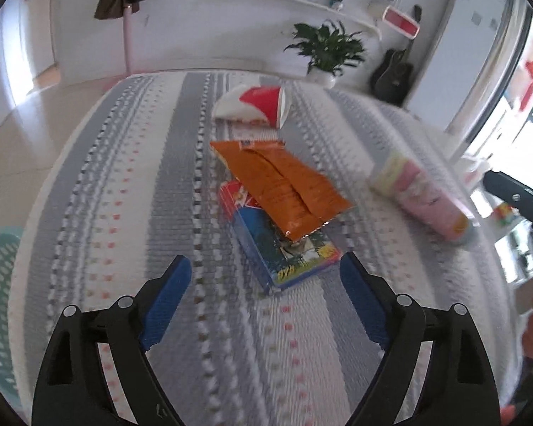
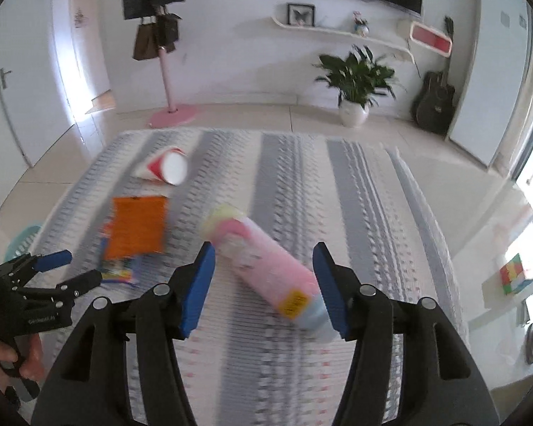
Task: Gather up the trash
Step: 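Grasp the blue card box with the left tool while the right tool grasps the pink bottle, then carry the card box and pink bottle over the basket and open both tools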
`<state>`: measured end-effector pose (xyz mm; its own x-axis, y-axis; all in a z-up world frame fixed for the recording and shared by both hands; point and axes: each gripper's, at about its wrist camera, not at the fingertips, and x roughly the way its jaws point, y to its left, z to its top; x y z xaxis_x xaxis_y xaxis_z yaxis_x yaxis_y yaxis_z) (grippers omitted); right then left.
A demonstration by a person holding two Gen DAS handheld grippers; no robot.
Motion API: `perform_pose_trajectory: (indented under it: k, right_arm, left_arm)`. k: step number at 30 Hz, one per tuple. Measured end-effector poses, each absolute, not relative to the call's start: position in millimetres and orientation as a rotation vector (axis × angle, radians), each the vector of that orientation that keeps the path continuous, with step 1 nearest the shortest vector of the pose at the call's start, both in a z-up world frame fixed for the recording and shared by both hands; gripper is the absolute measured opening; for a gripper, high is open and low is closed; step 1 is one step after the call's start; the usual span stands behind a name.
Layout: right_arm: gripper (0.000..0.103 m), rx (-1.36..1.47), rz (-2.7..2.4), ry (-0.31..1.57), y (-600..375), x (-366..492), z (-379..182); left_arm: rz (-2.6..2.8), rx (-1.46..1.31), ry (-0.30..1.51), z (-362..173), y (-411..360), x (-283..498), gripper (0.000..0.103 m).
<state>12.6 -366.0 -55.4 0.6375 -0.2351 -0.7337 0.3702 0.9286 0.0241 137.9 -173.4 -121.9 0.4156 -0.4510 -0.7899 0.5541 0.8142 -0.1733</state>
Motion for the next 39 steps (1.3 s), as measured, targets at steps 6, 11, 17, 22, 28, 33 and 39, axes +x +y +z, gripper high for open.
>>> perform_pose_trajectory:
  k: [6,11,17,22,28,33,39]
  right_arm:
    - [0.054,0.261,-0.328,0.853,-400,18,-89]
    - [0.07,0.242,-0.277,0.893,-397,25,-105]
    - [0.071,0.155,-0.28,0.934,-375,30,-116]
    - [0.057,0.086,-0.31,0.97,-359,36,-121]
    - [0.043,0.092,-0.28,0.98,-334,35,-112]
    - [0.041,0.112,-0.227,1.005,-294,30,-96]
    - [0.041,0.145,-0.167,1.064,-234,10,-88]
  left_arm:
    - [-0.61,0.157,0.946,-137,-199,145,0.086]
    - [-0.615,0.18,0.946,-136,-208,142,0.075]
    - [-0.646,0.227,0.955,-133,-203,139,0.034]
    - [-0.701,0.113,1.013,-131,-173,147,0.017]
    - [-0.715,0.051,1.029,-124,-122,133,0.016]
    - [-0.686,0.029,1.047,-112,-74,113,0.016]
    - [-0.664,0.024,1.043,-100,-28,83,0.016]
